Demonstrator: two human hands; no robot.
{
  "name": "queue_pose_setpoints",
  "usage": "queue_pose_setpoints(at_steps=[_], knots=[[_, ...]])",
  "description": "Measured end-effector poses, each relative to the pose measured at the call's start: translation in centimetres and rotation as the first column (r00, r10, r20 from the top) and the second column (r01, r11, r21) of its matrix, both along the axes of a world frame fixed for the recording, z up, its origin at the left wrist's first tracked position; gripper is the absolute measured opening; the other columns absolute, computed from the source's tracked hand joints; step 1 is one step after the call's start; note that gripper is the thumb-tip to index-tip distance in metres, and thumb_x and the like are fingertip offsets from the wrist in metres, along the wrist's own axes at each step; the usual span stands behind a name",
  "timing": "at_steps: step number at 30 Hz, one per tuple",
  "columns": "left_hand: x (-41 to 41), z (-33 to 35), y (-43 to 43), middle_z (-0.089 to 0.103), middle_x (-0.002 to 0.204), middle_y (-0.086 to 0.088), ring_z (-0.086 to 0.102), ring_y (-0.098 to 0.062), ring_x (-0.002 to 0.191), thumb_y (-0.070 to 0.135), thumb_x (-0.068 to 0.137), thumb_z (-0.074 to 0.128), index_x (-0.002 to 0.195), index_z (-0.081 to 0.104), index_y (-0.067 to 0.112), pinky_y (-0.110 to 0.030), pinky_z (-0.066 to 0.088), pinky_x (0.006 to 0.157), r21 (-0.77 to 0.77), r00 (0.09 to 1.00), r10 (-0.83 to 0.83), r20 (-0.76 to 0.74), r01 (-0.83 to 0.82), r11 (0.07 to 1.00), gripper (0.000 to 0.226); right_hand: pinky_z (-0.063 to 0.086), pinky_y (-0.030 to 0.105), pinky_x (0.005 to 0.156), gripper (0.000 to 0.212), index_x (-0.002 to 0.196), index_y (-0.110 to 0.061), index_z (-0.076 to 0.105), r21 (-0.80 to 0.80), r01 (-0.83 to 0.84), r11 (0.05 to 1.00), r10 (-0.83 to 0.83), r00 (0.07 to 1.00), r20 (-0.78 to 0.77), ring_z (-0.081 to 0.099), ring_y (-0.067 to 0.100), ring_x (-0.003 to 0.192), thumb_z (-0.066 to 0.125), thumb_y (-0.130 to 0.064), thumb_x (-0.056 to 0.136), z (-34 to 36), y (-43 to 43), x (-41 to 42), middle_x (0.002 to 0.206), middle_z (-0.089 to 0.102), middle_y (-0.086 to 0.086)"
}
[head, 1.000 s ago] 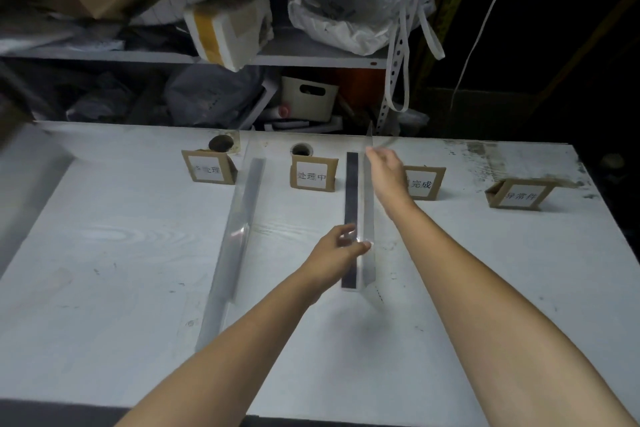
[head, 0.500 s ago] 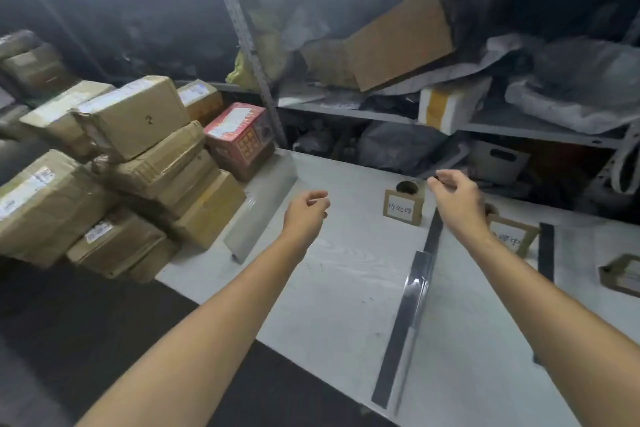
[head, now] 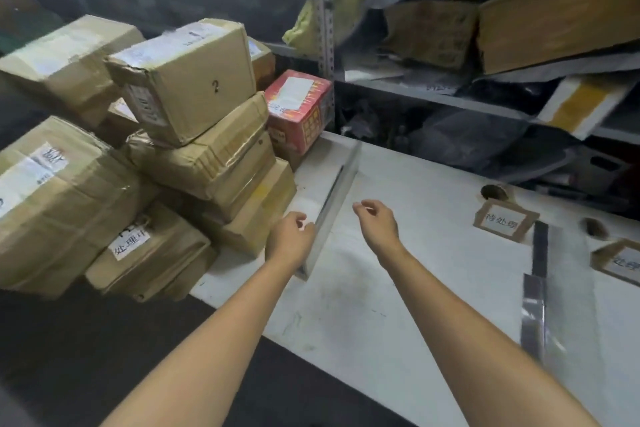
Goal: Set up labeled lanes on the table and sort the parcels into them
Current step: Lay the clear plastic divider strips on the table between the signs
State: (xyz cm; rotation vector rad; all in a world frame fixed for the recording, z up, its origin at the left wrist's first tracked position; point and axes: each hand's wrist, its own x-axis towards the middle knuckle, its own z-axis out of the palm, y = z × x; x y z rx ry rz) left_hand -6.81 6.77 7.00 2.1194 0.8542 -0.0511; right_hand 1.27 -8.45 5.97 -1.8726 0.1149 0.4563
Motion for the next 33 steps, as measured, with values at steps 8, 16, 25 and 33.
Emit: queue_pose_setpoints(at_steps=[8,16,25,33], knots=[[3.6,-3.9,2.2,0.071,0.113,-0.004,0.063,-0.026,0.096,0.034,0.1,0.045,0.106,0.069,0.021,-0.031,0.048,0.074,0.082,0.964,-0.255,-0.068,0.26,0.962,0.028,0.04,0.04,0.111,0.063,0.151,-0.014,0.04,-0.008,0.021,1.0,-0.022,0.995,-0.101,0.046,0.025,0.135,0.048,-0.049,0.099,-4.4,7.5,2.2,0.152,0.045,0.004],[3.2,-2.8,1.8,0.069,0.085,-0.003,0.059,-0.025,0.074,0.028,0.1,0.051,0.091,0.067,0.017,-0.031,0.04,0.058,0.349,0.981,-0.196,0.008,0.181,0.92,0.022,0.037,0.048,0.114,0.081,0.155,-0.019,0.03,0.106,0.048,0.993,-0.029,0.984,-0.174,0.04,0.021,0.14,0.057,-0.061,0.09,-4.3,8.5,2.5,0.156,0.037,-0.001],[0.0,3.5,2.1,0.071,0.08,0.003,0.064,-0.02,0.075,0.029,0.097,0.058,0.09,0.072,0.019,-0.035,0.052,0.064,0.284,0.932,-0.154,0.327,0.058,0.957,0.019,0.031,0.047,0.117,0.11,0.15,-0.032,0.039,0.145,0.146,0.979,-0.146,0.989,-0.013,0.033,0.02,0.144,0.056,-0.093,0.061,2.3,10.2,4.4,0.154,0.041,-0.006],[0.7,11.3,-1.5,0.069,0.093,0.011,0.064,-0.008,0.091,0.037,0.095,0.063,0.095,0.065,0.024,-0.026,0.052,0.079,-0.067,0.86,-0.221,0.46,0.281,0.957,0.013,0.041,0.041,0.111,0.05,0.122,-0.026,0.06,0.39,0.174,0.904,-0.215,0.975,0.064,0.055,0.013,0.117,0.064,-0.06,0.085,11.0,7.3,7.3,0.118,0.059,-0.01]])
